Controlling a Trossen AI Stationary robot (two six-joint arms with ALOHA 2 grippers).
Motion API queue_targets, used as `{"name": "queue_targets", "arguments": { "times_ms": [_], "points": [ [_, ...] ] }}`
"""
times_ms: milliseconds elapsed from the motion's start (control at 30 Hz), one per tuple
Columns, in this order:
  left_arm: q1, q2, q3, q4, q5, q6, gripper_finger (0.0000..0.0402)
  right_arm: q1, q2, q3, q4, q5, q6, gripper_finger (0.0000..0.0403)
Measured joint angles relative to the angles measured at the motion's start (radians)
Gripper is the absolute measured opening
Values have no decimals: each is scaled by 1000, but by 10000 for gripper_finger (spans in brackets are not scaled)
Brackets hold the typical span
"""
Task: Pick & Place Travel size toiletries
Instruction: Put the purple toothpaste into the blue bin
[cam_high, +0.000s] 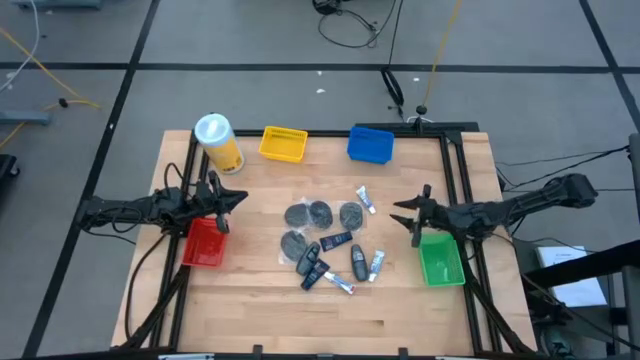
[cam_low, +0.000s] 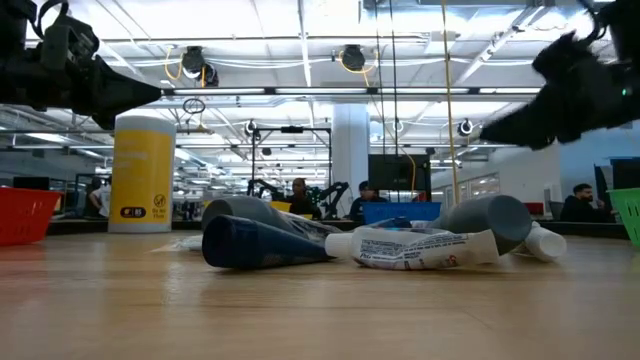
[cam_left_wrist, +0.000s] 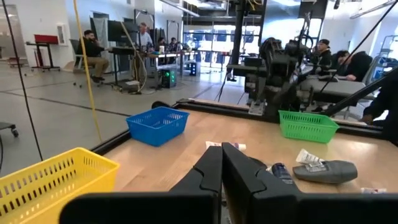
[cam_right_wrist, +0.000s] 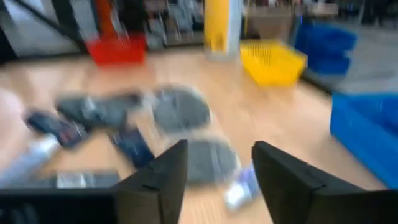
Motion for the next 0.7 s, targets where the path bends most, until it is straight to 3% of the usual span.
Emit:
{"name": "queue_targets", "arguments": {
  "times_ms": [167, 367, 567, 700],
  "points": [
    [0, 0, 0, 0, 0, -13, 23, -82, 258, 77, 89, -1, 78, 223],
    [1, 0, 0, 22, -35, 2, 12, -196, 587, 194, 164, -38, 86, 245],
    [1, 0, 0, 40, -105, -7, 3, -279, 833, 307, 181, -63, 100, 239],
    [1, 0, 0, 43, -105, -12, 15, -332, 929, 343, 174, -153, 131, 220]
  ]
}}
